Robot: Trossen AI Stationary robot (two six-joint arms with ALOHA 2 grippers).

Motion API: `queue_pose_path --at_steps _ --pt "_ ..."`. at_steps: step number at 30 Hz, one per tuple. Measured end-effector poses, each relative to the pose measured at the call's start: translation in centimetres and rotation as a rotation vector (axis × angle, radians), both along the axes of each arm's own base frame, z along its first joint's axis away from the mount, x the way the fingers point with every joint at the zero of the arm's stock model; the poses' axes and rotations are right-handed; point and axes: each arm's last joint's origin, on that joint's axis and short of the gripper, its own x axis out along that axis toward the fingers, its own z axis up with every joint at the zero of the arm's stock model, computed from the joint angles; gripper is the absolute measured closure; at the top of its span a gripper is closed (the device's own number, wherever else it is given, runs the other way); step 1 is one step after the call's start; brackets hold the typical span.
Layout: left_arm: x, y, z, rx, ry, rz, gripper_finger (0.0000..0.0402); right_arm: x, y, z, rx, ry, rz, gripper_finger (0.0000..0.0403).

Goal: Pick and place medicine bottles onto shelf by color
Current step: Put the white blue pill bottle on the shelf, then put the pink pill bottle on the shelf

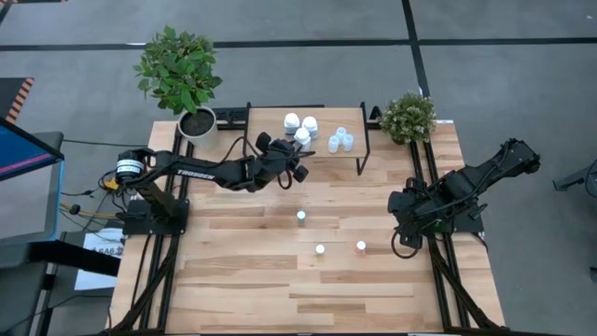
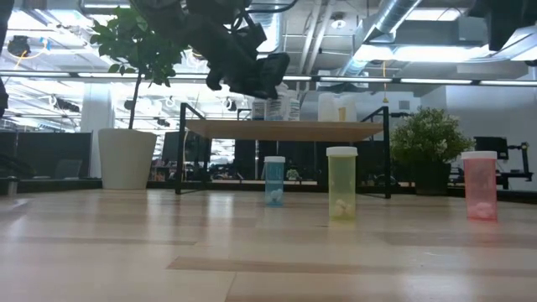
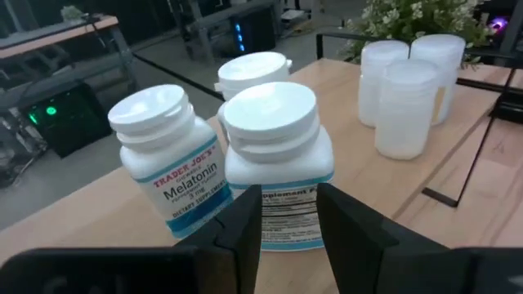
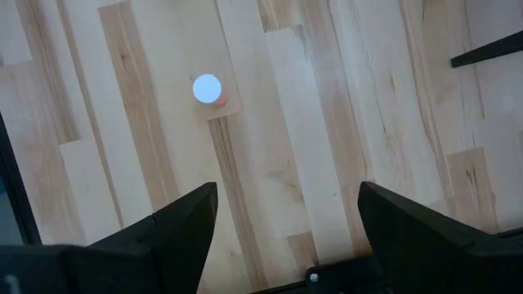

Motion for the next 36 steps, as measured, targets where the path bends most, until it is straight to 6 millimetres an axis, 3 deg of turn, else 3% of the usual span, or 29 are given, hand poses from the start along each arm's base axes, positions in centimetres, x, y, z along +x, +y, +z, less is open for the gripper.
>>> queue_pose_path --at_steps 6,14,17,23,28,36 --pt "0.1 -1.1 0.3 -0.032 -0.033 -0.045 0.0292 0.0 0.0 0.0 0.0 0.0 0.0 0.0085" --pt "-1.6 -8.1 5.8 -0.089 -0.166 -0.278 0.0293 0.1 0.1 0.0 0.006 -0.008 -0.006 0.0085" --pt "-2.6 -10.6 6.6 -0.128 -0.173 -0.344 0.0292 0.5 0.2 -0.6 -0.005 -0.006 -0.005 0.0085" --pt "-4.4 -13.7 5.1 -0.183 0.02 -0.414 0.0253 1.0 1.4 -3.3 -0.014 -0.021 0.124 0.0085" --pt "-5.1 -14.5 3.2 -0.317 0.127 -0.405 0.0191 0.7 1.8 -4.1 -0.015 -0.011 0.134 0.0085" --pt "-3.4 -15.2 -2.0 -0.418 0.33 -0.411 0.0153 0.8 1.7 -4.1 -0.022 -0.025 0.102 0.0085"
